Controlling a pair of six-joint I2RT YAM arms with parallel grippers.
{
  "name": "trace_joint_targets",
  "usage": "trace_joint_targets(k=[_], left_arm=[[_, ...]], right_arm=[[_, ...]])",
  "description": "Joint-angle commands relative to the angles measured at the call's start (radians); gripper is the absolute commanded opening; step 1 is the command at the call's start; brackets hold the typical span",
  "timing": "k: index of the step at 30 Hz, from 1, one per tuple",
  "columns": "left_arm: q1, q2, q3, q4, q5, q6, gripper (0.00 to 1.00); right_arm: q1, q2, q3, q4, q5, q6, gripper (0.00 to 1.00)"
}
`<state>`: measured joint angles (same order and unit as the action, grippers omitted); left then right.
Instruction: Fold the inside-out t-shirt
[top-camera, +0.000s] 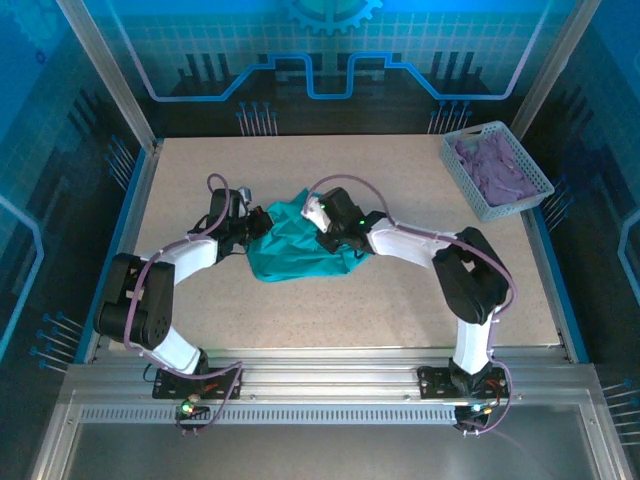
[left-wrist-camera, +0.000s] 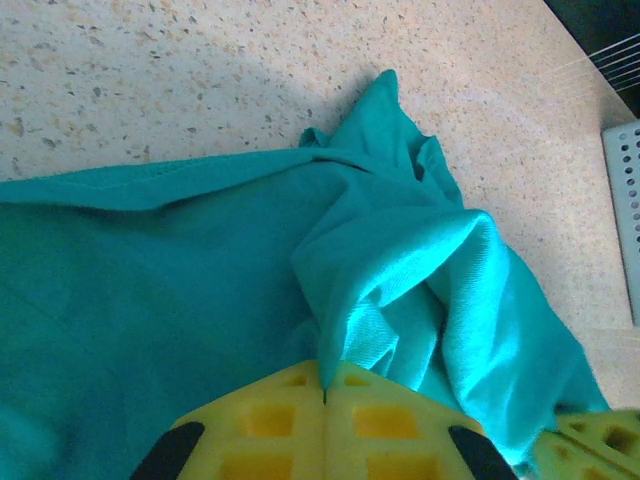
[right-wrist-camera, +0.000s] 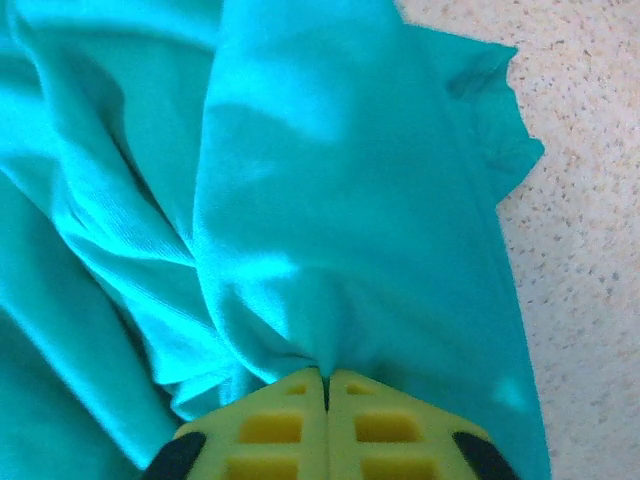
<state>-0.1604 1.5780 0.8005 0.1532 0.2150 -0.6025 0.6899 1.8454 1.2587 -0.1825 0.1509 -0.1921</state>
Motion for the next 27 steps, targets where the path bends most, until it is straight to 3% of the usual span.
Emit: trace_joint_targets(k=[1, 3, 5, 7, 9, 14, 20, 23, 25, 27], left_arm=[[-0.005, -0.026, 0.029, -0.041, -0.044, 0.041, 0.06], [-0.005, -0.030, 0.033, -0.047, -0.058, 0.048, 0.11], [-0.010, -0.043, 0.034, -0.055, -0.083, 0.056, 0.26], [-0.022, -0.073, 0.029, -0.079, -0.120, 0.072, 0.41], [-0.050, -0.125, 0.012, -0.098, -0.151, 0.095, 0.48], [-0.244, -0.289, -0.062, -0.090, -0.183, 0.166, 0.63], [-0.426, -0.289, -0.081, -0.020, -0.168, 0.155, 0.69], [-0.447, -0.189, -0.018, -0.013, -0.169, 0.174, 0.69], [-0.446, -0.119, 0.020, -0.005, -0.208, 0.189, 0.65], [-0.428, -0.049, 0.049, 0.031, -0.212, 0.199, 0.53]], right_arm=[[-0.095, -0.177, -0.058, 0.056, -0.249, 0.147, 0.00], [-0.145, -0.228, -0.098, 0.106, -0.388, 0.230, 0.00], [-0.175, -0.255, -0.120, 0.139, -0.477, 0.292, 0.00], [-0.188, -0.264, -0.123, 0.143, -0.512, 0.325, 0.00], [-0.199, -0.264, -0.115, 0.135, -0.545, 0.353, 0.00], [-0.221, -0.253, -0.088, 0.098, -0.589, 0.425, 0.00], [-0.225, -0.218, -0.055, 0.083, -0.626, 0.489, 0.00], [-0.227, -0.207, -0.045, 0.089, -0.646, 0.513, 0.00], [-0.233, -0.208, -0.038, 0.082, -0.657, 0.522, 0.00], [-0.253, -0.215, -0.033, 0.061, -0.669, 0.526, 0.00]])
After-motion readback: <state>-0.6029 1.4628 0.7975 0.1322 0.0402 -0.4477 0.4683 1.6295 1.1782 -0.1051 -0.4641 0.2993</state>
